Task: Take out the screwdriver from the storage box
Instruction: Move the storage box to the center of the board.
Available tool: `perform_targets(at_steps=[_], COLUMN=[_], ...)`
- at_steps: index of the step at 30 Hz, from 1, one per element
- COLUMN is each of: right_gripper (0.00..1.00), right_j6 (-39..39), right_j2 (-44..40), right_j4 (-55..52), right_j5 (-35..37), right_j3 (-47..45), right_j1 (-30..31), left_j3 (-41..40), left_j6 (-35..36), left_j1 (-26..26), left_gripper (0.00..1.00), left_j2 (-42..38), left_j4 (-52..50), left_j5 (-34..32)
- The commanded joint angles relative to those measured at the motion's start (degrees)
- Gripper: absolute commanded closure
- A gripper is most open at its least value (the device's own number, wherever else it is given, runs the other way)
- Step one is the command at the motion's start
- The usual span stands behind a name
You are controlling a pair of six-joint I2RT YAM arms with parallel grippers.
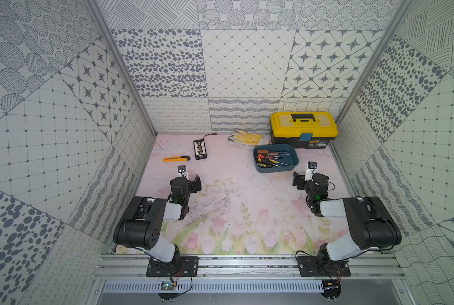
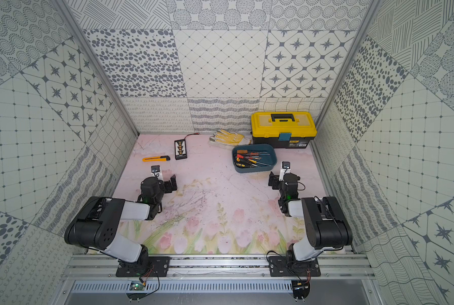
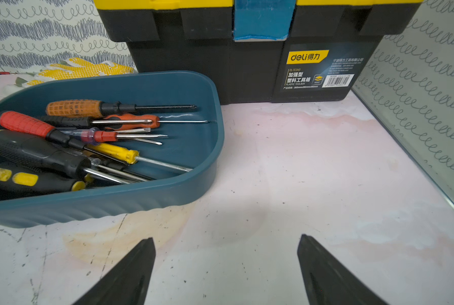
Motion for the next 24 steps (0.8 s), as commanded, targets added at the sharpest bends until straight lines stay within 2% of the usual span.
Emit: perform_targets(at_steps=[1,4,9,12,16,19,22,24], right_gripper=[0.10,0.10,0.09,0.09,0.10,0.10,0.11,0.12], right_j6=[-2.0,-2.4,-0.7,-0.6,0.9,2.1,4.5,5.5], right_j2=[-4.1,-7.2,-9.6,-8.9,-5.5,-2.9,0.1,2.2], right_j4=[-4.7,-11.6,-19.2,-23.7,-34.2,-38.9,-42.1,-44.0], right_j5=[2.5,3.2,1.8,-0.4,-0.8,-0.5,0.9,0.9], right_j3=[2.8,6.1,10.9,14.4,22.1,26.5,30.4,32.8], right_j1=[1.9,2.5,2.5,2.5,2.2,2.2,1.6,1.3], left_j3=[0.6,1.9,8.9,13.0,24.6,31.0,35.3,38.1], left_j6=[0.6,0.7,1.4,3.4,2.3,4.4,8.2,8.6], left_j1=[0.2,0.0,-0.6,-1.5,-2.2,-5.6,-10.8,-13.0], left_gripper=[0.01,0.01,0.01,0.01,0.01,0.01,0.01,0.01], left_j2=[0.0,-2.3,-9.3,-10.8,-10.3,-8.7,-6.8,-5.1], left_j4=[0.7,-3.2,-20.5,-23.2,-34.0,-39.0,-40.8,-43.4], left_j5=[1.0,0.0,0.7,0.7,3.4,5.0,2.8,3.8])
